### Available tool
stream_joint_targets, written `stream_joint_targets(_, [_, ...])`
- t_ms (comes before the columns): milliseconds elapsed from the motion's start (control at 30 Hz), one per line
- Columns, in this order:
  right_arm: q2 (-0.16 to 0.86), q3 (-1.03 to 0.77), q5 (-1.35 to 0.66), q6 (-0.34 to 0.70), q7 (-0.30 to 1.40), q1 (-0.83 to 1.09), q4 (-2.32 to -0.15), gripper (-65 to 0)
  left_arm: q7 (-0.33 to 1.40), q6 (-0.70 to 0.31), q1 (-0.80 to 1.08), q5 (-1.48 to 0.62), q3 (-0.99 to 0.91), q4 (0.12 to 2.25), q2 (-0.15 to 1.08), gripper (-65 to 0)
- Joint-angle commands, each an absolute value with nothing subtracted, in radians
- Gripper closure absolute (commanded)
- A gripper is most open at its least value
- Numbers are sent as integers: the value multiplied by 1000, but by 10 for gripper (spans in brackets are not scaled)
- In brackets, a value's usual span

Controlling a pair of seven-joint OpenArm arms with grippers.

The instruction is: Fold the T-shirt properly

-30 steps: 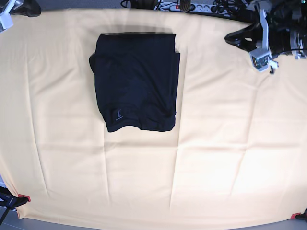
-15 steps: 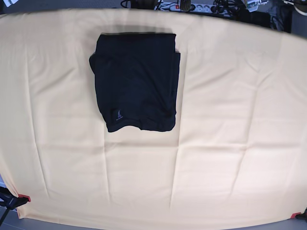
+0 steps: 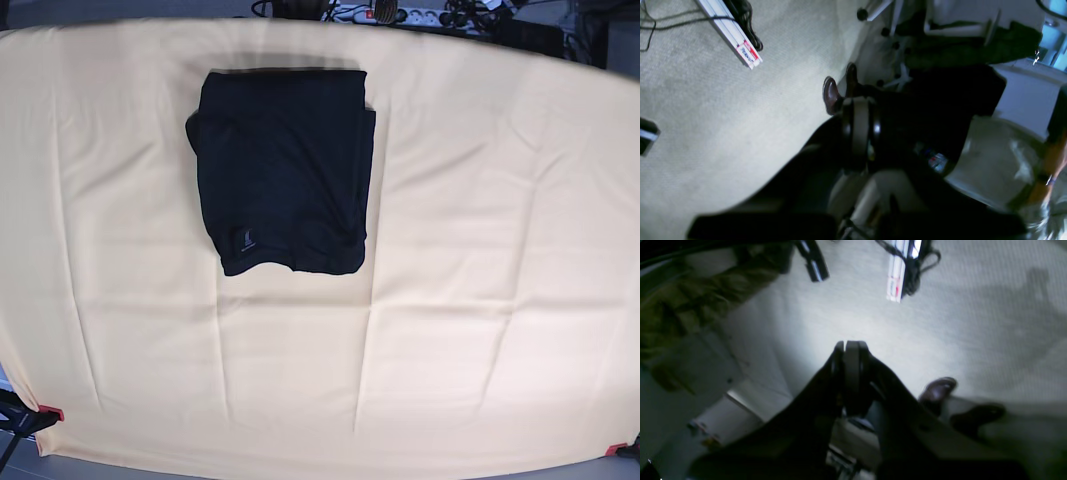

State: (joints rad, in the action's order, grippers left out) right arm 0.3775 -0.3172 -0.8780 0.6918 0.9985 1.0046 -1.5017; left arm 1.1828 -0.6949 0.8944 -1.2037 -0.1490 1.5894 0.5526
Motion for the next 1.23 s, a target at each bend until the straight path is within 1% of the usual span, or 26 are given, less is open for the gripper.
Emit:
stream_joint_targets(0, [388, -300, -856, 698, 971, 1001, -1467, 0, 1159, -685, 880, -1183, -136, 1555, 546, 0])
stream_joint_targets(133, [387, -216, -693, 698, 793, 879, -1280, 0, 1027, -681, 757, -995, -110, 1363, 455, 0])
stream_joint_targets(333, [357, -132, -492, 698, 562, 709, -1024, 0, 690, -680, 594, -688, -110, 1067, 346, 0])
stream_joint_targets(467, [321, -121, -369, 621, 389, 612, -895, 0, 422, -681, 479, -513, -109, 883, 307, 0])
stream_joint_targets(600, [314, -121, -279, 563, 240, 534, -797, 0, 280, -672, 351, -326, -97, 730, 295, 0])
stream_joint_targets(633, [313, -121, -266, 543, 226, 515, -779, 0, 252, -655, 327, -302, -83, 699, 296, 0])
stream_joint_targets(700, [305, -121, -248, 489, 220, 484, -757, 0, 228, -575, 289, -250, -38, 657, 295, 0])
stream_joint_targets(833, [276, -102, -201, 369, 225, 450, -751, 0, 183, -305, 280, -192, 110, 638, 277, 0])
stream_joint_targets(900, [254, -76, -201, 342, 223, 448, -751, 0, 125, -217, 292, -200, 187, 632, 262, 0])
stream_joint_targets(1000, [209, -12, -190, 315, 208, 448, -751, 0, 47, -126, 312, -260, 291, 606, 231, 0])
stream_joint_targets(1067, [178, 45, -151, 292, 193, 448, -751, 0, 11, -85, 319, -308, 340, 577, 206, 0])
stream_joint_targets(1200, [121, 160, -120, 204, 168, 448, -751, 0, -1, -74, 321, -360, 365, 529, 165, 0])
